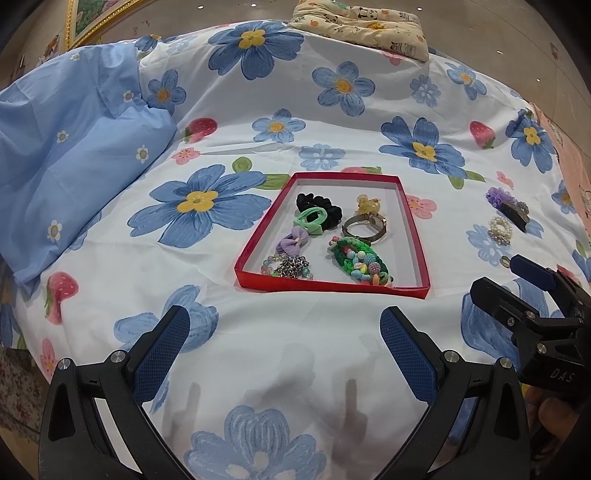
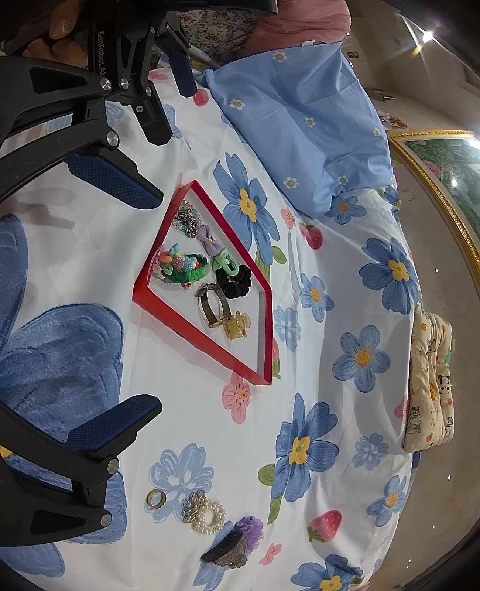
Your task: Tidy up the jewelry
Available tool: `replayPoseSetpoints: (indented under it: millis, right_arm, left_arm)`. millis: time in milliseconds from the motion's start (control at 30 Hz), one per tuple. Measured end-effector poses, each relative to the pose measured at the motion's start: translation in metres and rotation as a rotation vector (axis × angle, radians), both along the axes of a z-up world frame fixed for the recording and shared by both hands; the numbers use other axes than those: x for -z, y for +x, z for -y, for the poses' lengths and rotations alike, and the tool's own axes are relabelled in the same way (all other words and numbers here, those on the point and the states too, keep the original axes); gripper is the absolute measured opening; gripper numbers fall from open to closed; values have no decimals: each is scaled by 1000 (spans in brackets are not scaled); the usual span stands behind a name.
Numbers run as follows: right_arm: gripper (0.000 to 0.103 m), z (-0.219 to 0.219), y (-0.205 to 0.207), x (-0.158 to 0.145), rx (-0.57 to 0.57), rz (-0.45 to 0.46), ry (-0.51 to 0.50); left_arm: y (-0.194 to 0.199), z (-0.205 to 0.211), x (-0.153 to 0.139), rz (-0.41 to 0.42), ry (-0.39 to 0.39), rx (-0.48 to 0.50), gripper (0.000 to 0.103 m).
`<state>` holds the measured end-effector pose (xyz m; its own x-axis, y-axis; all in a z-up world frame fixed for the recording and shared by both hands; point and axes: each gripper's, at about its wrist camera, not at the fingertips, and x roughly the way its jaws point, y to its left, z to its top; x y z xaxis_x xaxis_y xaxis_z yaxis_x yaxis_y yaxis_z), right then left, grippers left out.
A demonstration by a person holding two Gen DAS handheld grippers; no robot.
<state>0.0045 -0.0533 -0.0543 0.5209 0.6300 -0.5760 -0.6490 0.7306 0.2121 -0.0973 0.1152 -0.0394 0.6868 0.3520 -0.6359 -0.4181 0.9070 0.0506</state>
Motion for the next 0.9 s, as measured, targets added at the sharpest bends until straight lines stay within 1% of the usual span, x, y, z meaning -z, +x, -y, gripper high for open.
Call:
replayPoseSetpoints:
  millis: [533, 900]
  right_arm:
    - [102, 0, 0, -1, -1, 0, -4]
    - [102, 2, 10, 0, 11, -3, -16]
  left_arm:
    - [1, 2, 0, -1, -2, 3, 103]
    - [9, 5, 5, -12, -12, 18, 103]
